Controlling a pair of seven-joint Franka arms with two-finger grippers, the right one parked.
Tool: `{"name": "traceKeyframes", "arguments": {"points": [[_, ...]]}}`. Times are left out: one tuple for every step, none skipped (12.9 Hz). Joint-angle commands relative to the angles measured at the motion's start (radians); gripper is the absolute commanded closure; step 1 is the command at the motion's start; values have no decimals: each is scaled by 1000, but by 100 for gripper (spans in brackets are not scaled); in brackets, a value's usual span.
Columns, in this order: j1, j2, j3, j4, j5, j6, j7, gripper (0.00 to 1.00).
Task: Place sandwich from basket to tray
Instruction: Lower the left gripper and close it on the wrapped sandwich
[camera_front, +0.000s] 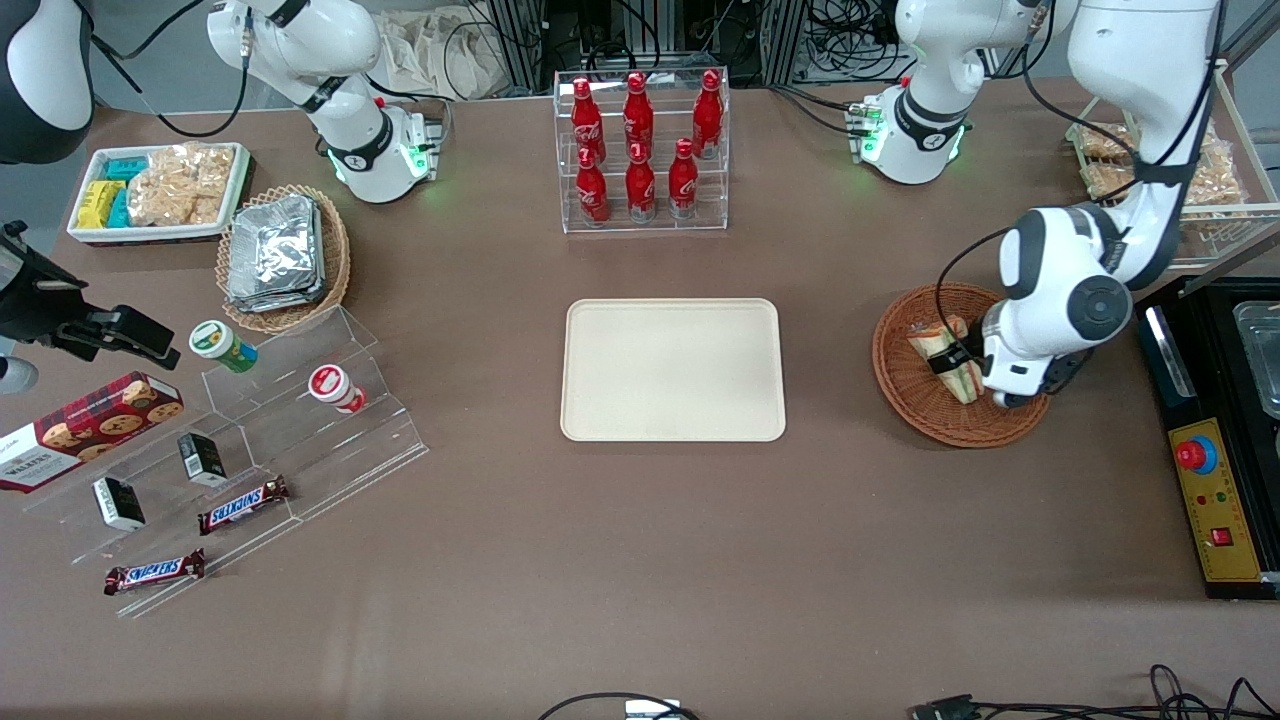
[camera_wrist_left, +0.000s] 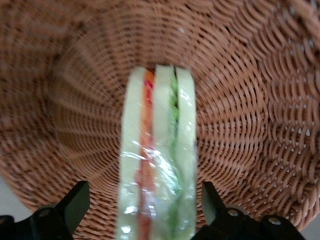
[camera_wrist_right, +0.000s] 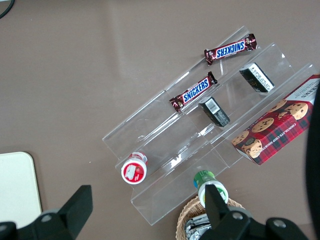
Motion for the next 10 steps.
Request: {"name": "traceKeyframes", "arguments": {"points": [[-22,0,-1,-7,11,25,-47,4],[-22,1,-1,-9,18,27,-46,7],[-22,1,-1,-9,24,27,-46,15],[-22,3,-1,-9,27,27,-46,42],[-22,5,-1,-9,40,27,-46,73],[-22,5,-1,-9,47,27,-46,92],[-22,6,-1,-9,49,25,-43,100],[-22,0,-1,-6,49,21,-37,100],[-22,-9,1,-3,49,7,-30,100],[-22,-35,-1,5,56,-31,-17,100]]}}
